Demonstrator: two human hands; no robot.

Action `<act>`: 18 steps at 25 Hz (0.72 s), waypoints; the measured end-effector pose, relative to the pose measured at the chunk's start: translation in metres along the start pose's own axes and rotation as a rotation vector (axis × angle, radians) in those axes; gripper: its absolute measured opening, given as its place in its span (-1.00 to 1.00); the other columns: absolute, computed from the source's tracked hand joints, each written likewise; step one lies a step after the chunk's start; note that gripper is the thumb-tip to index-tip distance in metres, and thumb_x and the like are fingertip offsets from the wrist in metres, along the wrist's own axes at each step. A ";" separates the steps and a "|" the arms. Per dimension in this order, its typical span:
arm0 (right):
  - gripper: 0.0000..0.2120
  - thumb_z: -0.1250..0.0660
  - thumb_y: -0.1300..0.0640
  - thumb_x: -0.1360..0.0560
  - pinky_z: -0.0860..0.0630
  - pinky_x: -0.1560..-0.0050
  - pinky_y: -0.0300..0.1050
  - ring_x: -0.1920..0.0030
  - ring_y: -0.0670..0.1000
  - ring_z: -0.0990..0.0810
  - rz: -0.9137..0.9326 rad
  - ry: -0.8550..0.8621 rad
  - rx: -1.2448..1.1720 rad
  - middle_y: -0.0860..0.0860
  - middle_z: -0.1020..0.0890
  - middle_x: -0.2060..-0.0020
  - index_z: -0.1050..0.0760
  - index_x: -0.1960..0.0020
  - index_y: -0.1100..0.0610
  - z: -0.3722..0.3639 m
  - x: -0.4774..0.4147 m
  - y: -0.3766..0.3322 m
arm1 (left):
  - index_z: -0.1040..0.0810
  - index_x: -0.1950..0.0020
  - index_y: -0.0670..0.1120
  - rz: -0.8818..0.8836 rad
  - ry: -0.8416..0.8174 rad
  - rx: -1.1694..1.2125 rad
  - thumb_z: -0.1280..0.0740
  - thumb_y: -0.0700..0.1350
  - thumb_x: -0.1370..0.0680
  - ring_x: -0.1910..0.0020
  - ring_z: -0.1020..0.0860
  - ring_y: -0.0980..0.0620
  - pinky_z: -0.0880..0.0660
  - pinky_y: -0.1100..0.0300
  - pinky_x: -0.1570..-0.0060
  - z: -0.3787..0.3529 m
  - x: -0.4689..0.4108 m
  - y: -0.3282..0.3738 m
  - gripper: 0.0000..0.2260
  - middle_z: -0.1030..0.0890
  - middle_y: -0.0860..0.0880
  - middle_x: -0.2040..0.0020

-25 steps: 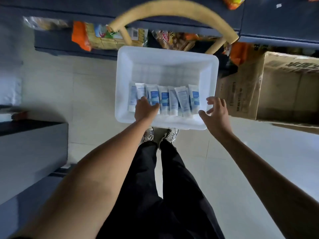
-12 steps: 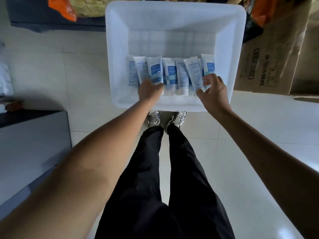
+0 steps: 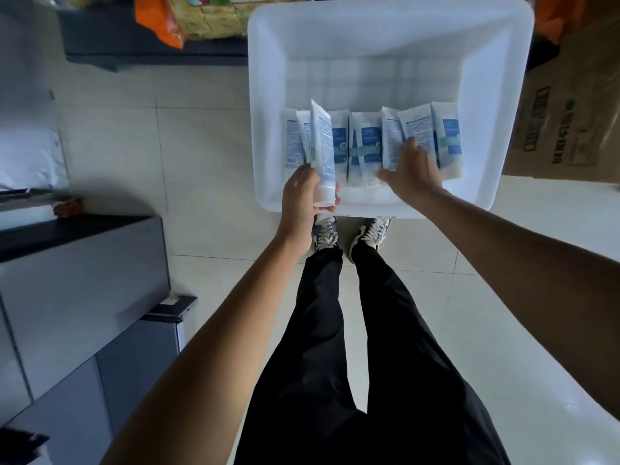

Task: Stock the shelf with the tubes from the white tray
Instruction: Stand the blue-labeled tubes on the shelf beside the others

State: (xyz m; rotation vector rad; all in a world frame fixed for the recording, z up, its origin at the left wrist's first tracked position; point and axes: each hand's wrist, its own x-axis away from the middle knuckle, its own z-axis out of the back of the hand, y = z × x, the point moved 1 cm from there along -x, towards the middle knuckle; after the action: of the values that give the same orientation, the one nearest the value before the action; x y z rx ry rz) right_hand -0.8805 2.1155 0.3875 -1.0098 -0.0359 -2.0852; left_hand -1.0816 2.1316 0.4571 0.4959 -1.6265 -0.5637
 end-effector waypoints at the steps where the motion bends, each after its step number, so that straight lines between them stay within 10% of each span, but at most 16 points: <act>1: -0.36 -0.49 0.02 -0.49 -0.42 0.10 -0.01 -0.15 0.25 -0.59 -0.018 -0.010 0.008 0.21 -0.57 -0.18 -0.27 -0.39 0.26 -0.002 -0.002 -0.003 | -0.48 -0.16 -0.20 0.020 -0.010 0.047 -0.13 -0.08 -0.48 0.35 -0.50 0.00 -0.44 0.18 0.36 0.002 0.004 0.000 -0.67 -0.53 -0.18 0.20; 18: -0.55 -0.34 0.21 -0.32 -0.50 0.16 -0.13 0.09 -0.01 -0.60 0.061 -0.079 -0.887 0.07 -0.64 -0.01 -0.42 -0.21 0.20 0.132 0.130 -0.048 | -0.51 -0.18 -0.12 -0.189 -0.169 0.149 -0.33 -0.12 -0.56 0.40 -0.47 0.00 -0.44 0.16 0.36 0.000 0.095 0.106 -0.79 -0.57 -0.10 0.19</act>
State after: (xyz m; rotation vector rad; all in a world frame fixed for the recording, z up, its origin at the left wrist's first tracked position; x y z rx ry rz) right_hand -0.8742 2.1095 0.5787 -1.5650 0.9353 -2.0055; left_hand -1.0931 2.1567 0.5967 0.7345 -1.8029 -0.6419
